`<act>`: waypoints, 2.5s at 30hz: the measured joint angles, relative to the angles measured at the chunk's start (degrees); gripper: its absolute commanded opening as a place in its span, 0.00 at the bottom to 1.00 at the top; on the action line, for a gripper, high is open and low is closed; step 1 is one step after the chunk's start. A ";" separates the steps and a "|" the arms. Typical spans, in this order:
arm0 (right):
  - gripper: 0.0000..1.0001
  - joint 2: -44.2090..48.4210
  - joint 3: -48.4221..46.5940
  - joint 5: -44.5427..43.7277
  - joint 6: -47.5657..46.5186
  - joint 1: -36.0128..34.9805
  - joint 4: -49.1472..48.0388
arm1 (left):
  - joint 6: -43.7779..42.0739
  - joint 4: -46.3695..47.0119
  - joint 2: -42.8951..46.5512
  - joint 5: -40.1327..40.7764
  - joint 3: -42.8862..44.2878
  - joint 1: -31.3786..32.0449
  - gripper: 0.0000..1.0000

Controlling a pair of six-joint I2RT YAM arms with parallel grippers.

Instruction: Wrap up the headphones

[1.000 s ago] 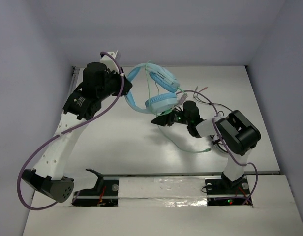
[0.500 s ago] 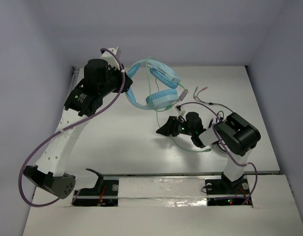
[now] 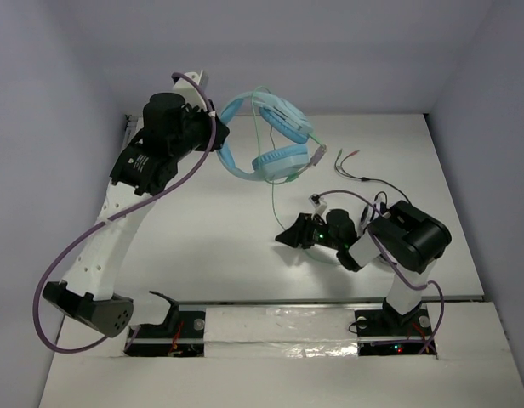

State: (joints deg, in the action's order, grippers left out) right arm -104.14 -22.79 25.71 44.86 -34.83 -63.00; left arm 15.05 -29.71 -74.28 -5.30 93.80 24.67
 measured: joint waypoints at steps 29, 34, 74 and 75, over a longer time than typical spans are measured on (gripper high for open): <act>0.00 36.13 -21.42 -28.22 -1.40 -36.15 67.52 | 4.33 8.90 -2.80 22.77 -20.65 1.64 0.00; 0.00 35.89 -35.74 -33.83 -6.67 -38.32 86.88 | 6.10 11.08 -2.82 27.26 -27.71 7.32 0.00; 0.00 27.87 -50.07 -64.83 -39.36 -19.87 91.73 | 0.22 11.52 6.47 3.48 -43.41 19.21 0.00; 0.00 27.43 -49.70 -64.65 -39.43 -19.37 91.17 | -0.09 11.54 7.04 2.58 -43.10 19.21 0.00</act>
State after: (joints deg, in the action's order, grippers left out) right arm -76.71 -72.49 -38.94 5.43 -54.19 28.16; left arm 14.96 -18.17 -67.24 -2.72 50.70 43.88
